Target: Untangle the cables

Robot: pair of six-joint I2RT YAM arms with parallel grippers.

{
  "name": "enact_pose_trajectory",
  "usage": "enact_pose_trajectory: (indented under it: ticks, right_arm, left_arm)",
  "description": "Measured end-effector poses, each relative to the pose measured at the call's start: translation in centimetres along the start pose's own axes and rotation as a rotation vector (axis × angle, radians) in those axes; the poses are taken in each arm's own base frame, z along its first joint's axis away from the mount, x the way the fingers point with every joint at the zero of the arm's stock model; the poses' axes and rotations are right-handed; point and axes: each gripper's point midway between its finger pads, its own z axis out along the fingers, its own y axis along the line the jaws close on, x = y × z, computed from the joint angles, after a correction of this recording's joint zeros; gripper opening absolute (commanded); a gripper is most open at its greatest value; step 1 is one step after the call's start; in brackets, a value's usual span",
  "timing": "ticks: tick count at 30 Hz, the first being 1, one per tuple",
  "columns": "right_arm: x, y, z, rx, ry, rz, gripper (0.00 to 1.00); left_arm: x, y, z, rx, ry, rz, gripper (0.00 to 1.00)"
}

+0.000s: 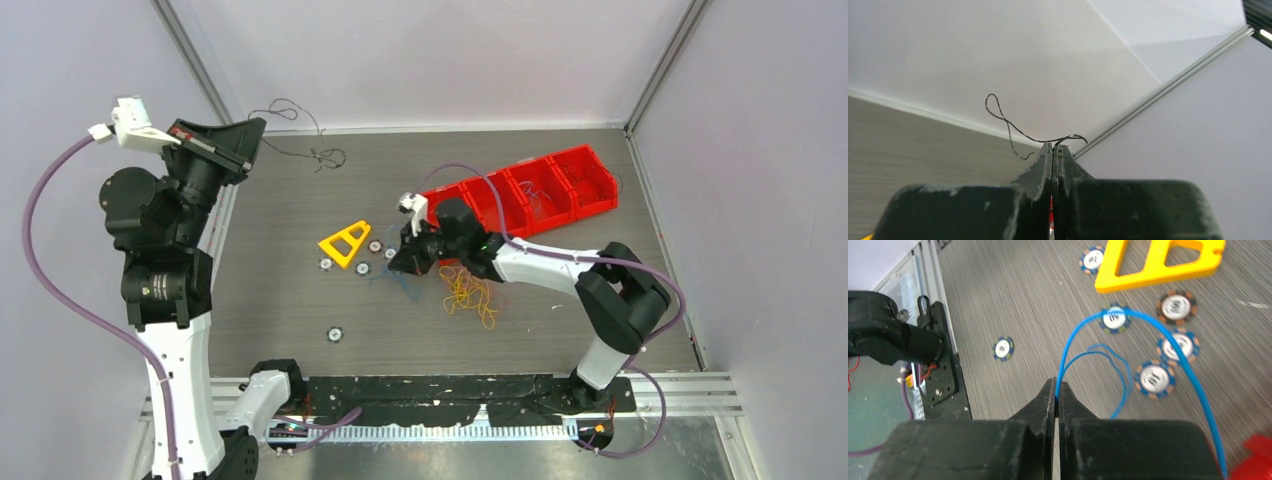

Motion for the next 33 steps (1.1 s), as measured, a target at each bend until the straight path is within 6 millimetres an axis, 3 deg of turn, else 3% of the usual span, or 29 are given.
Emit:
enact_pose_trajectory:
  ticks: [3, 6, 10, 15, 20, 26, 33]
  right_arm:
    - [0.4, -0.9, -1.9, 0.018, 0.007, 0.009, 0.05]
    - [-1.3, -1.2, -3.9, 0.018, -0.024, 0.003, 0.05]
    - [-6.5, -0.8, -6.7, 0.007, -0.092, -0.023, 0.05]
    - [-15.7, -0.6, -12.1, 0.043, -0.216, -0.14, 0.06]
    - [-20.9, -3.5, -19.2, 0.198, -0.281, -0.231, 0.05]
    - [-21.6, -9.3, -25.6, 0.409, -0.249, -0.238, 0.05]
    - [-18.0, -16.9, -29.3, 0.597, -0.136, -0.173, 0.05]
  left_arm:
    - [-1.3, -1.4, 0.0, 0.036, -0.035, 0.027, 0.0]
    - [-1.6, -1.7, -0.2, 0.05, -0.045, 0.047, 0.0]
    - [0.2, 0.1, 0.1, 0.027, -0.004, 0.058, 0.0]
    - [4.0, 3.7, 0.5, -0.032, 0.102, 0.056, 0.0]
    - [6.7, 5.6, 0.5, -0.052, 0.193, 0.07, 0.0]
    - [8.0, 6.0, 0.1, -0.033, 0.239, 0.102, 0.0]
    - [9.1, 6.3, -0.2, -0.009, 0.277, 0.132, 0.0]
